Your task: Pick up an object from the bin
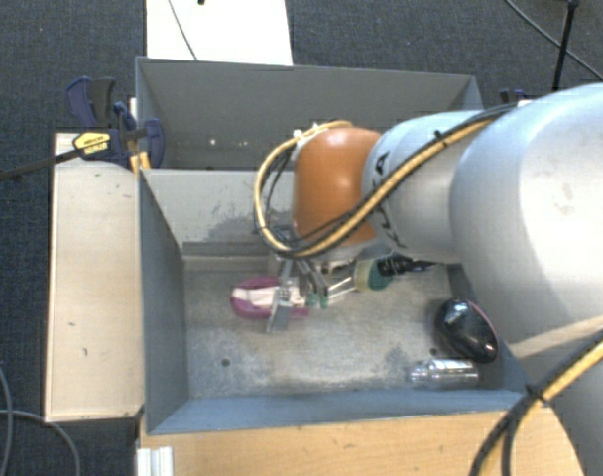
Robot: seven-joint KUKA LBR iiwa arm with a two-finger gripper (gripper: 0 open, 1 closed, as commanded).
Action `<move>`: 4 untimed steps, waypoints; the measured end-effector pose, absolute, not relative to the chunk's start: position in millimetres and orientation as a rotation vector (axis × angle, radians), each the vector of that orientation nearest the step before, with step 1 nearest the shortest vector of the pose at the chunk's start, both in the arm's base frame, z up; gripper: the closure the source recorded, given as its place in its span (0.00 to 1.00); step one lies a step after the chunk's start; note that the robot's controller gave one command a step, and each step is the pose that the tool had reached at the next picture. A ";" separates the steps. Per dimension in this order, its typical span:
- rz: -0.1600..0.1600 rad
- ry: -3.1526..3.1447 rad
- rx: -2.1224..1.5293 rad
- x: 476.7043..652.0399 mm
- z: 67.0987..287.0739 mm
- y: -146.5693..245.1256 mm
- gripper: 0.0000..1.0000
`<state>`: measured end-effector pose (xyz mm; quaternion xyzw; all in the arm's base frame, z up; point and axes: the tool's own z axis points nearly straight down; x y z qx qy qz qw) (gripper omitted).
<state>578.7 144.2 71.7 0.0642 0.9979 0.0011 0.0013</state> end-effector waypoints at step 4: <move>0.007 3.071 0.627 532.7 302.2 168.5 1.00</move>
Offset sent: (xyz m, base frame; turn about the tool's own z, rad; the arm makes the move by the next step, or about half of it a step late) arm -0.0370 0.0227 -0.0017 0.3128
